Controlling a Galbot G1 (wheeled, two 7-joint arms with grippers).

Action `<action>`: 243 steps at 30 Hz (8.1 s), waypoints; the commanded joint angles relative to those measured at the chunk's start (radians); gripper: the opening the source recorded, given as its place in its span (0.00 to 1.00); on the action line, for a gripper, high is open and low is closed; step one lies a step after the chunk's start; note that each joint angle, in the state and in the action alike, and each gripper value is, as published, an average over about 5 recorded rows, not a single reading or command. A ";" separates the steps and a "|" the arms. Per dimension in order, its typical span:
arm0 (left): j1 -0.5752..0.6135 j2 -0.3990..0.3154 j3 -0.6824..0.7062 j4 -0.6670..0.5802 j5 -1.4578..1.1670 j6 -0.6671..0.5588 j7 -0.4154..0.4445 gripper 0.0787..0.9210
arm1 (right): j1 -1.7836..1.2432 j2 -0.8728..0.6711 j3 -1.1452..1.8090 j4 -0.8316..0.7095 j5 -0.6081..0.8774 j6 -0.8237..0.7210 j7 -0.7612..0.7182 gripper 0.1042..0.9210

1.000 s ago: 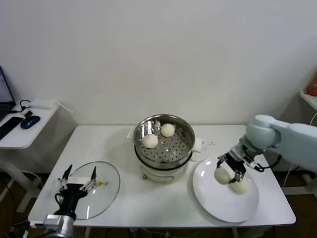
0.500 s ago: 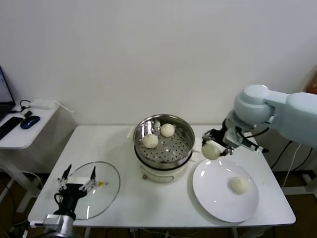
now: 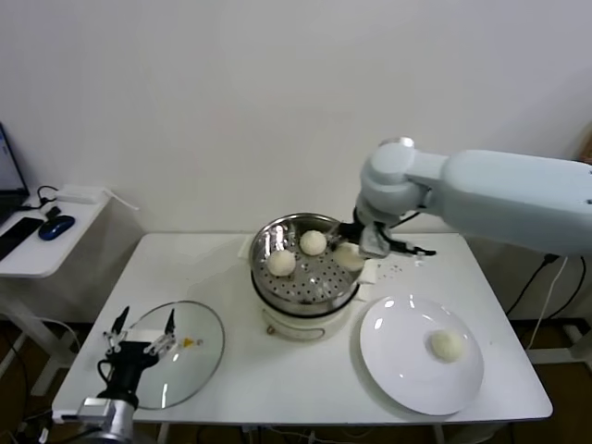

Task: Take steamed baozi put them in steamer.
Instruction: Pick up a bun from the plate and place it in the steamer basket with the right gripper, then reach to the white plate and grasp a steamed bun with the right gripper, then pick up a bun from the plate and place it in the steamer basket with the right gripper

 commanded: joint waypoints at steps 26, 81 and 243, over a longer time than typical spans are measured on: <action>-0.015 0.003 -0.003 0.029 -0.017 0.002 -0.001 0.88 | -0.264 0.340 0.014 -0.276 -0.117 0.078 0.013 0.76; -0.025 0.007 0.024 0.013 -0.029 -0.011 -0.011 0.88 | 0.059 -0.281 -0.182 -0.219 0.426 -0.271 0.088 0.88; 0.012 0.031 0.002 -0.048 -0.103 -0.005 0.003 0.88 | -0.170 0.295 -0.218 -0.659 0.989 -0.598 0.198 0.77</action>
